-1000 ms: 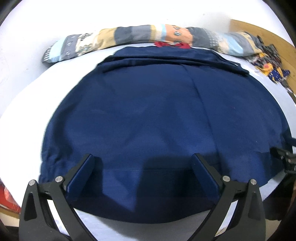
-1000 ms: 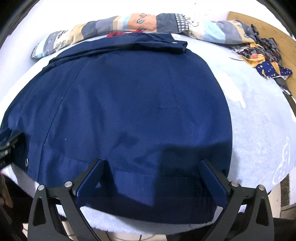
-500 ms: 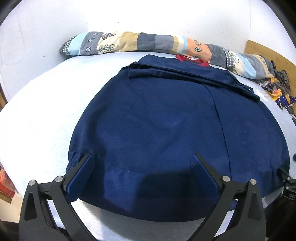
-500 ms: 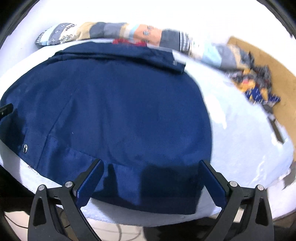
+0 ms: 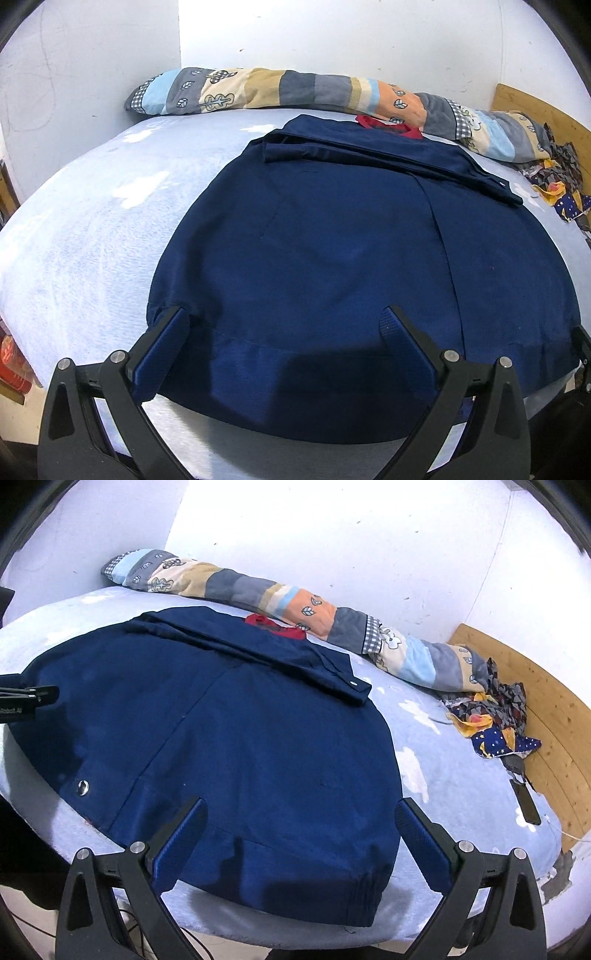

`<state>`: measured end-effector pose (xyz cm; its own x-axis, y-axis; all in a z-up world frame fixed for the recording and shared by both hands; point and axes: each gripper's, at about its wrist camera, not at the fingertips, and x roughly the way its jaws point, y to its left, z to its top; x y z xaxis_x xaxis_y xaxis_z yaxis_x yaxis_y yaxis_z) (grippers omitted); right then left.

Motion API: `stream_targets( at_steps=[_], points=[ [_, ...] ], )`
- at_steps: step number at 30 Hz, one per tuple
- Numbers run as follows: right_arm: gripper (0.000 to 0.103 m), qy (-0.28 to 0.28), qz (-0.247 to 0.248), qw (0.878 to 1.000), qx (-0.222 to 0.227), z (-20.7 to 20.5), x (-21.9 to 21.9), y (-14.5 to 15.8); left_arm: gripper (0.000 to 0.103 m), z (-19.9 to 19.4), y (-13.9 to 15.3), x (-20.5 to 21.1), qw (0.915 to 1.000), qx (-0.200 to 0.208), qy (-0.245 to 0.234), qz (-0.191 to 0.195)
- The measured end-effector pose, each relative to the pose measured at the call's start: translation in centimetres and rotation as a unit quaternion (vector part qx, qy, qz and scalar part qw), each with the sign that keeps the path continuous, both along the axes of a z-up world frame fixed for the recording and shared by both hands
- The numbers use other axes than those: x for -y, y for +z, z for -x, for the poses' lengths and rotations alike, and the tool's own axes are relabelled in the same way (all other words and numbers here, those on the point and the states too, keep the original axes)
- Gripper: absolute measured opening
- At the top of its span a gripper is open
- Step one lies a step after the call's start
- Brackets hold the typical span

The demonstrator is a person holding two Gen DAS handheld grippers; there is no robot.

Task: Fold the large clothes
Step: 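Grasp the jacket hem with both grippers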

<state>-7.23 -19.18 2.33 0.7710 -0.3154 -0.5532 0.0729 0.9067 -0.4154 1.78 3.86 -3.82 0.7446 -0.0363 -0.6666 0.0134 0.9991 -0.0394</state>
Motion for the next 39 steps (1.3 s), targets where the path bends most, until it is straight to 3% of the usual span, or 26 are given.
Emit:
stream_targets(
  at_steps=[18,20,23,25,27,30,33,34,37,39],
  points=[
    [0.101,-0.017,-0.041,0.999,-0.013,-0.2,1.4,0.0,0.103,-0.2,0.6,-1.3,0.9998,0.007,0.017,0.004],
    [0.101,-0.02,-0.054,0.998,-0.018,-0.4,1.9,-0.1,0.103,-0.6,0.6,-1.8,0.9997,0.0,0.022,0.012],
    [0.101,-0.016,-0.106,0.994,-0.028,-0.8,3.5,0.6,0.103,-1.9,1.2,-3.1,0.9989,-0.042,0.001,0.023],
    [0.101,0.005,-0.188,0.981,-0.051,-1.2,5.9,1.4,0.103,-2.7,2.5,-4.4,0.9966,-0.072,-0.029,0.028],
    [0.1,0.012,-0.237,0.969,-0.066,-1.5,7.8,1.9,0.103,-3.4,3.8,-6.3,0.9929,-0.092,-0.055,0.053],
    [0.095,-0.006,-0.304,0.95,-0.078,-1.8,11.3,2.2,0.103,-4.6,4.5,-10.0,0.977,-0.134,-0.068,0.151],
    [0.093,-0.052,-0.365,0.926,-0.076,-1.8,15.0,1.9,0.086,-5.4,3.3,-12.1,0.965,-0.161,-0.052,0.2],
    [0.093,-0.068,-0.375,0.921,-0.078,-1.8,15.9,1.8,0.076,-5.6,2.7,-12.2,0.962,-0.174,-0.049,0.205],
    [0.08,-0.109,-0.418,0.897,-0.092,-1.7,18.2,0.4,0.057,-6.2,1.1,-11.5,0.9581,-0.209,-0.05,0.19],
    [0.067,-0.126,-0.442,0.882,-0.101,-1.7,19.4,-0.7,0.055,-6.2,0.8,-10.8,0.9556,-0.219,-0.066,0.186]
  ],
)
